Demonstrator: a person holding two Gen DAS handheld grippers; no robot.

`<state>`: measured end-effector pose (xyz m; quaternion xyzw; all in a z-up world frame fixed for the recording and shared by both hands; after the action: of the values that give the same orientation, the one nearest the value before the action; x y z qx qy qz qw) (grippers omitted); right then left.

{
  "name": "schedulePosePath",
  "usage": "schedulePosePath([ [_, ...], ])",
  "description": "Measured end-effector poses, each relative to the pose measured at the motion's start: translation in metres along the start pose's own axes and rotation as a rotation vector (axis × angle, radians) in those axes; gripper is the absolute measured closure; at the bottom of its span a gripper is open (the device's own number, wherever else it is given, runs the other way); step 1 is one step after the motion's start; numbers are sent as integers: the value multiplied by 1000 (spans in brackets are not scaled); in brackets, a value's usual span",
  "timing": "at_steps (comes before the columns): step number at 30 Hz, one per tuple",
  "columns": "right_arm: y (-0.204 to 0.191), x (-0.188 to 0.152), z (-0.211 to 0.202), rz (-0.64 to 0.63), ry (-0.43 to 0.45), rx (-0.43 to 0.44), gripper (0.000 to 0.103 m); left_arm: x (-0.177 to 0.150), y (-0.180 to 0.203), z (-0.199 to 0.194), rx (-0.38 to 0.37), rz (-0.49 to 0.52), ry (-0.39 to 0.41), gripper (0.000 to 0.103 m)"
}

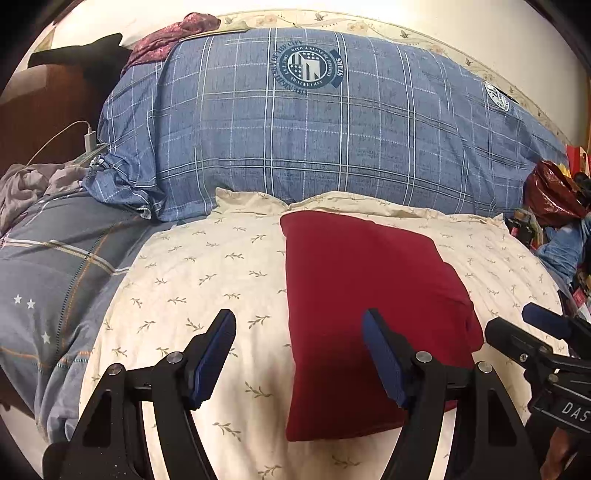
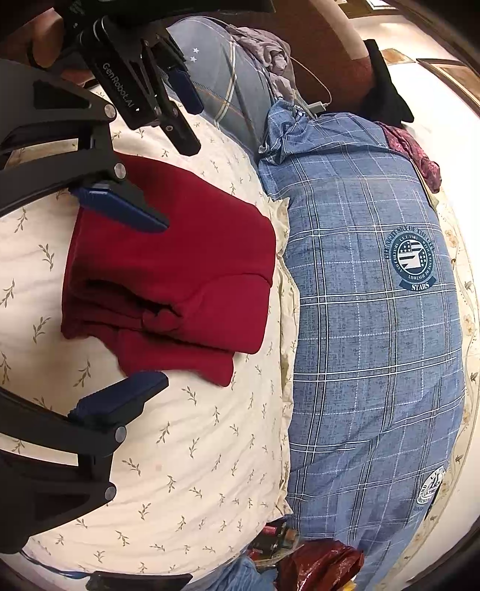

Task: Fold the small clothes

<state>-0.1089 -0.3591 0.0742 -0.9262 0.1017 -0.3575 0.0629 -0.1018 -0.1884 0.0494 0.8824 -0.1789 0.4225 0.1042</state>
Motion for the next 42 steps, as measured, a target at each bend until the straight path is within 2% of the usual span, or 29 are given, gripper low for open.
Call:
schedulePosePath([
  [42, -14, -16, 21, -4, -70, 11, 24, 0, -10, 11, 20, -16, -14, 33],
])
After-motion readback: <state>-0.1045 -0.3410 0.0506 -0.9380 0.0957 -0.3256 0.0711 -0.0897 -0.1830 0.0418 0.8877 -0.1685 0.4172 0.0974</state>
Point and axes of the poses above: each gripper's, at about its wrist camera, not at the fingertips, and z roughly the way its jaws point, y to its right, x to its top, the point moved 10 cm from there along z, roughly the way its jaws point, and after that the axes turned 3 degrees about x, right-handed, at the moved point
